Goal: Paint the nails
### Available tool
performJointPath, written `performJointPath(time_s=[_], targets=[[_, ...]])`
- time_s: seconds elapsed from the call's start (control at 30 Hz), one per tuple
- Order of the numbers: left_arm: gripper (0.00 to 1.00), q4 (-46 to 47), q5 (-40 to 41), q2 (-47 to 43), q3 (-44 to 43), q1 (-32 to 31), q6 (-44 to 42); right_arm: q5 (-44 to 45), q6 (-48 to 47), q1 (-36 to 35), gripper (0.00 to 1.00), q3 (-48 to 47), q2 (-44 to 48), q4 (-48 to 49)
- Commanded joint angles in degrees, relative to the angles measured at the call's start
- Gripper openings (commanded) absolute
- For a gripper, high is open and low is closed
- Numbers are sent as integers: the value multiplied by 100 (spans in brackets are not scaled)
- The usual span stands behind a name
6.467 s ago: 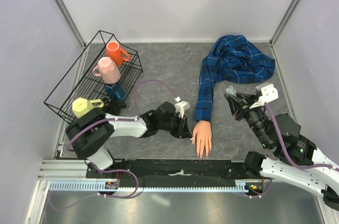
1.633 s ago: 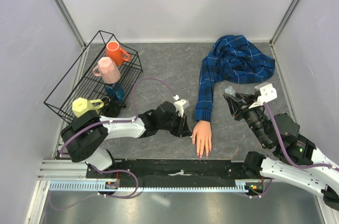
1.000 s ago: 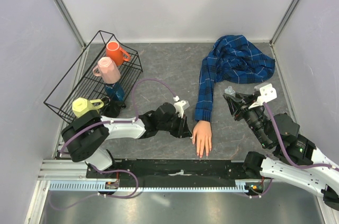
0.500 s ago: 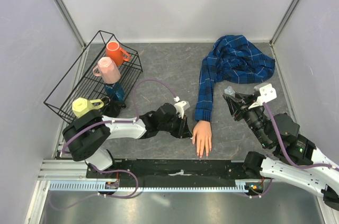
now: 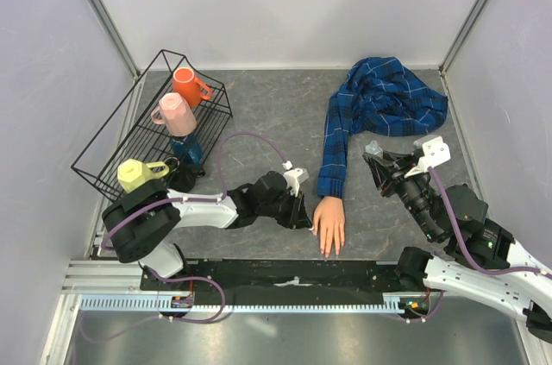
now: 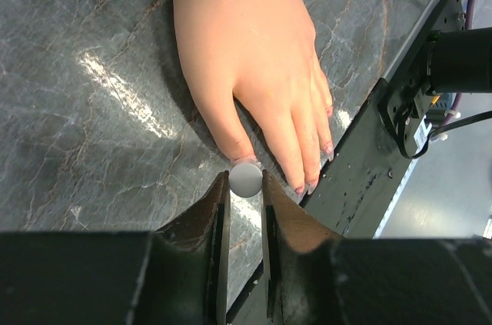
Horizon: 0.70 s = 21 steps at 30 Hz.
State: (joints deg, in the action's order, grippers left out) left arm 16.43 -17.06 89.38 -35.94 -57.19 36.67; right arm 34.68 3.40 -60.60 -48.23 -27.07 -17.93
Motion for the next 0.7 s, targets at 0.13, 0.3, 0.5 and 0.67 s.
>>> performJointPath(time_s=[0.13,0.3,0.5,0.67], targets=[[2,317,-69,-79,79,-99,174,-22,38,-5,0,6,44,124],[2,352,-69,-44,70,-126,192,-40,47,-5,0,6,35,123],[2,388,-61,-44,61,-152,209,-31,56,-13,0,15,44,123],[2,397,-52,-26,44,-161,210,-40,47,-5,0,15,35,123]])
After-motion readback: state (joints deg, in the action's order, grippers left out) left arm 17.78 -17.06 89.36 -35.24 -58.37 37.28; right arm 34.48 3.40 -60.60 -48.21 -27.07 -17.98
